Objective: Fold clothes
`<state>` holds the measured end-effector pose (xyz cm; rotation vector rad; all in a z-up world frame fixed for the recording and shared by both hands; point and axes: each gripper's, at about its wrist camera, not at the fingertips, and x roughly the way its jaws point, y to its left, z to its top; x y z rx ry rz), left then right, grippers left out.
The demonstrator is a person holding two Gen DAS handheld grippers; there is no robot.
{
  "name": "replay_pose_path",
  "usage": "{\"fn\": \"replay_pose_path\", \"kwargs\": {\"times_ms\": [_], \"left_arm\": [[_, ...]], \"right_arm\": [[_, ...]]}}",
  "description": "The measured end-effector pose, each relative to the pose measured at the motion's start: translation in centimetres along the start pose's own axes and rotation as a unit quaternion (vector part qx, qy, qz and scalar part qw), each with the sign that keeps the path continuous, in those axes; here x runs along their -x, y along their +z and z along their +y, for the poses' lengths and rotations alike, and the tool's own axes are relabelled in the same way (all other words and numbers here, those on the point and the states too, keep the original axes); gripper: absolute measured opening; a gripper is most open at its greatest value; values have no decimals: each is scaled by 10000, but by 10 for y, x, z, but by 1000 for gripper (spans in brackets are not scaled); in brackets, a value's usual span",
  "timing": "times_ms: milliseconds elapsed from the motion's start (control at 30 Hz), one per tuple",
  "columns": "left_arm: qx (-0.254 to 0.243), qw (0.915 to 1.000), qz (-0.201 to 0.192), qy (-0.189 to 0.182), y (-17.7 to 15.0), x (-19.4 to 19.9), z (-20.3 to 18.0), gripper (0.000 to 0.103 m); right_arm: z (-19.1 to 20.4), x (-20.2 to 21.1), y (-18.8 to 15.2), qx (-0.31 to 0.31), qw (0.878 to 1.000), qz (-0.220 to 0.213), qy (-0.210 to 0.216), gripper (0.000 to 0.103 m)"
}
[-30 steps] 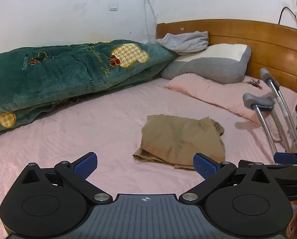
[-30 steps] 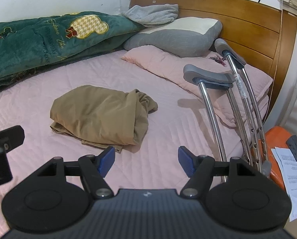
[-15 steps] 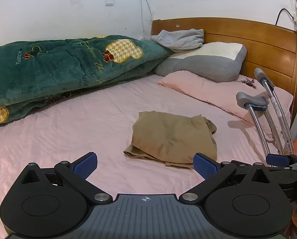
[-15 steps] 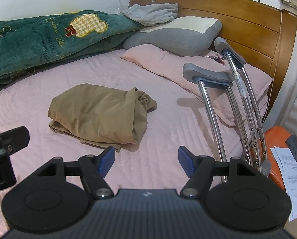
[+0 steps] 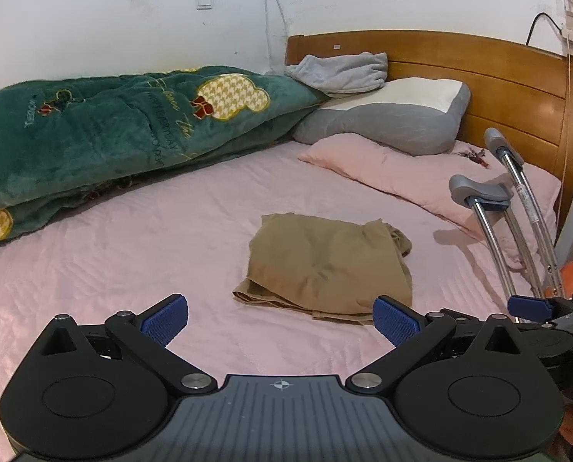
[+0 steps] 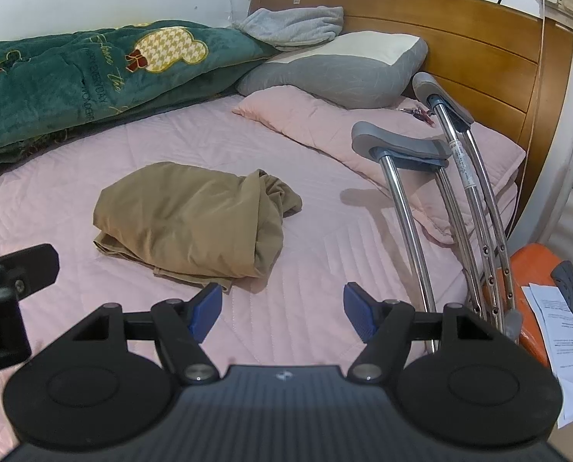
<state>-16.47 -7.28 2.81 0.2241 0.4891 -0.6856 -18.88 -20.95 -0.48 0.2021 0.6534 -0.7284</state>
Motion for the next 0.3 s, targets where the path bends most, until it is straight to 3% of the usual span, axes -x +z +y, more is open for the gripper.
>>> {"fn": "replay_pose_path", "kwargs": {"times_ms": [300], "left_arm": [[20,9995,-297,100,-1,6,-3,103]], "right_arm": [[-1,-2,0,16,10000,27,11,70]]}}
